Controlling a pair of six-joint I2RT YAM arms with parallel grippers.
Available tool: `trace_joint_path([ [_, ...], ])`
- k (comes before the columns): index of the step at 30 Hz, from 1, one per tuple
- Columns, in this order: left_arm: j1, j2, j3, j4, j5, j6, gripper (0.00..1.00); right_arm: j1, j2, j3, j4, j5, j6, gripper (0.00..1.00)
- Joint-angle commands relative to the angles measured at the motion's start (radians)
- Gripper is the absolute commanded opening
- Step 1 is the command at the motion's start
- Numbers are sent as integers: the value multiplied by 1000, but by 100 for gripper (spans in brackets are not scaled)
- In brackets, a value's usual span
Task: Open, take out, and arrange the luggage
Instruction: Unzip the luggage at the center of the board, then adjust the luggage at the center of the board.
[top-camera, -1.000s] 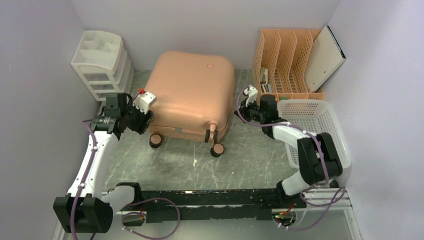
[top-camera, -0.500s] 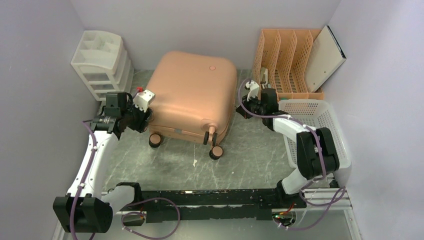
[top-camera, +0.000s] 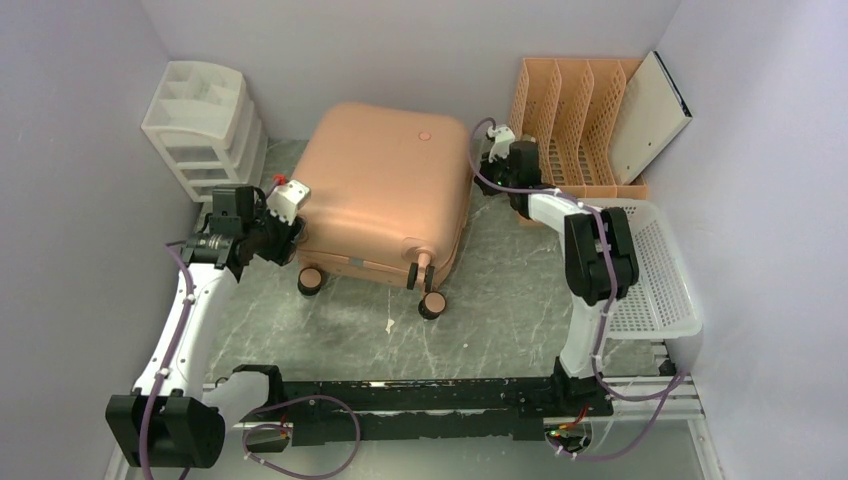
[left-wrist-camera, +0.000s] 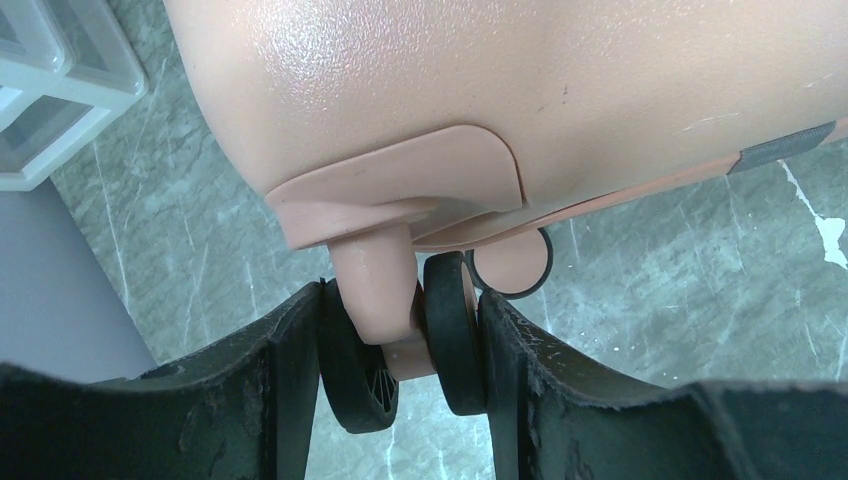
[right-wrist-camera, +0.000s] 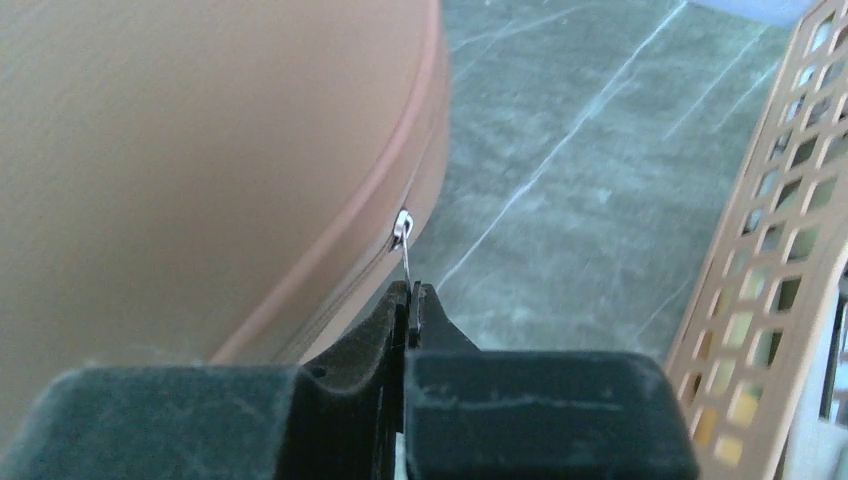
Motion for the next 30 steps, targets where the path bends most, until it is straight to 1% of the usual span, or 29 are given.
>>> trace_joint_path([
  [1, -1, -35, -16, 41, 3, 57, 5, -40, 128, 138, -37, 214, -28, 0],
  [4, 0, -45, -28, 41, 15, 65, 5, -39, 176, 191, 14, 230, -75, 0],
  [6, 0, -49, -35, 45, 21, 67, 5, -41, 181, 188, 43, 207, -89, 11],
  [10, -1, -41, -49, 68, 18, 63, 5, -54, 140, 149, 8, 45, -80, 37],
  [11, -1, -36, -51, 74, 17, 60, 5, -60, 118, 128, 4, -12, -63, 40],
  [14, -1, -15, -49, 97, 6, 45, 5, -81, 49, 67, -37, -150, 10, 47],
  [18, -1, 12, -41, 132, -10, 20, 5, -90, -44, -12, -82, -291, 144, 48],
  [21, -2, 47, -33, 167, -49, 5, 5, -89, -95, -75, -60, -325, 222, 48],
  [24, -2, 97, -19, 193, -125, -12, 5, -88, -130, -105, -40, -308, 246, 49],
  [27, -2, 131, -3, 220, -207, -27, 5, -86, -176, -134, -8, -260, 239, 49],
  [28, 0, 140, 3, 230, -267, -30, 5, -86, -195, -137, -1, -244, 234, 49],
  [30, 1, 155, 18, 243, -307, -27, 5, -86, -228, -132, 8, -213, 233, 49],
])
